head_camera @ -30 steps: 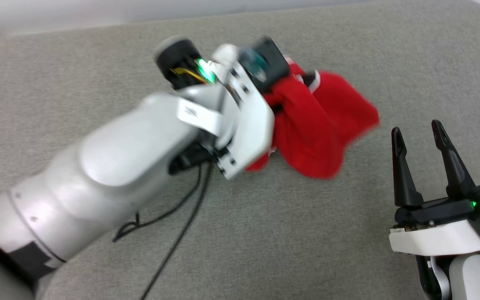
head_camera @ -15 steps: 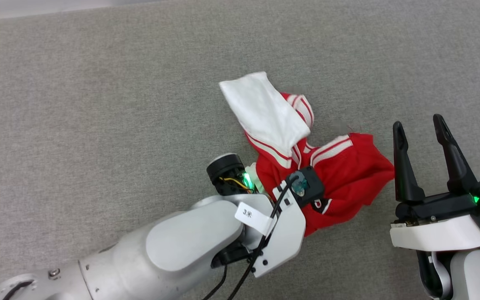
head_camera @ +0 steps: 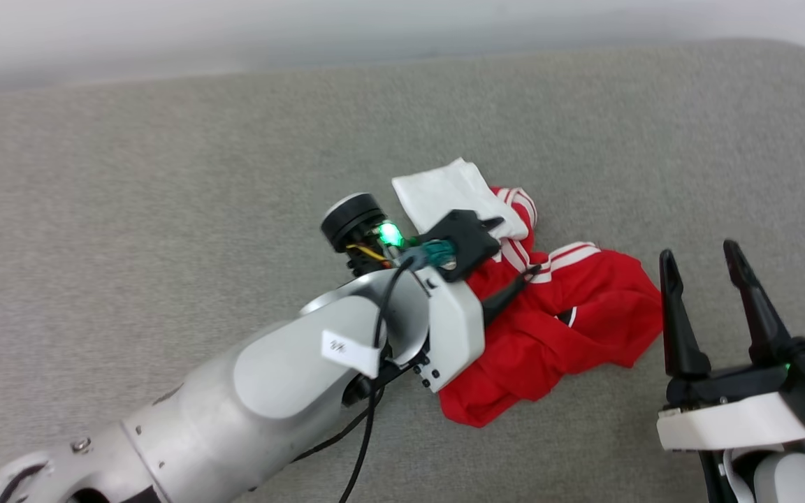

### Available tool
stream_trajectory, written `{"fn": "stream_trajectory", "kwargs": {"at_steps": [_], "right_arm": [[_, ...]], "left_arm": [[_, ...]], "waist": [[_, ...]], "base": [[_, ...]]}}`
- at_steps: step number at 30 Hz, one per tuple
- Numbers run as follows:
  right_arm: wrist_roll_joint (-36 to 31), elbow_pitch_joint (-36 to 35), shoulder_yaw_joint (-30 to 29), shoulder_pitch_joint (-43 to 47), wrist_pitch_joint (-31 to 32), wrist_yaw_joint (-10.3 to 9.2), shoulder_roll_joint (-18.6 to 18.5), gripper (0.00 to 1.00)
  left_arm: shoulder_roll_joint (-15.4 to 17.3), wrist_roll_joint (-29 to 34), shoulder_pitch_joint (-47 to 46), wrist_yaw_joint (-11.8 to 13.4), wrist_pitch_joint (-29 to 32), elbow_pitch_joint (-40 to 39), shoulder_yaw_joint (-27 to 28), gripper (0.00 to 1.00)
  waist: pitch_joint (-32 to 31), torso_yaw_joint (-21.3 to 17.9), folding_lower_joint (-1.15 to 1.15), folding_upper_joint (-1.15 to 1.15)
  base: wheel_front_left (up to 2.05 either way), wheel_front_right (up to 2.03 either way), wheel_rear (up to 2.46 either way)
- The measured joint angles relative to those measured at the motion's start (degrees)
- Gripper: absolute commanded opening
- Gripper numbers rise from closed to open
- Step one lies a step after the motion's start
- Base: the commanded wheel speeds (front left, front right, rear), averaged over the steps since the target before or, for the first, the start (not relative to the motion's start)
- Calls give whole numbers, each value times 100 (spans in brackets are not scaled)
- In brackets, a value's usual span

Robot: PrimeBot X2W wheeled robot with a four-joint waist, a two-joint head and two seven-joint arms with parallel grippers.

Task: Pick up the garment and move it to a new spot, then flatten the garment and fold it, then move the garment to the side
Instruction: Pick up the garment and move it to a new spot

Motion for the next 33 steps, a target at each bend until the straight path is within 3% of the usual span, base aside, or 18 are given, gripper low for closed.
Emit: {"fn": "stream_trajectory", "kwargs": {"at_steps": [10,19,26,33], "right_arm": [[-65,190,-43,398,0,0,0,100],[-71,321,-116,651,0,0,1,100],[-68,377,-156,733,0,0,0,100],[48,497,-167,847,0,0,0,100]], "left_arm": [[427,69,911,1235,-1425,-88,709,100],[967,435,2099,2460,-1718,-879,2017,100],[1156,1193,3435,2797,-1734,-1605,3219,100],[842,1795,4641,2813,-1734,-1995,4134,100]], "waist": [[-628,334,0,0],[-995,603,0,0],[-1170,733,0,0],[-1363,779,0,0]], "base": [[0,0,0],[0,0,0],[0,0,0],[0,0,0]]}}
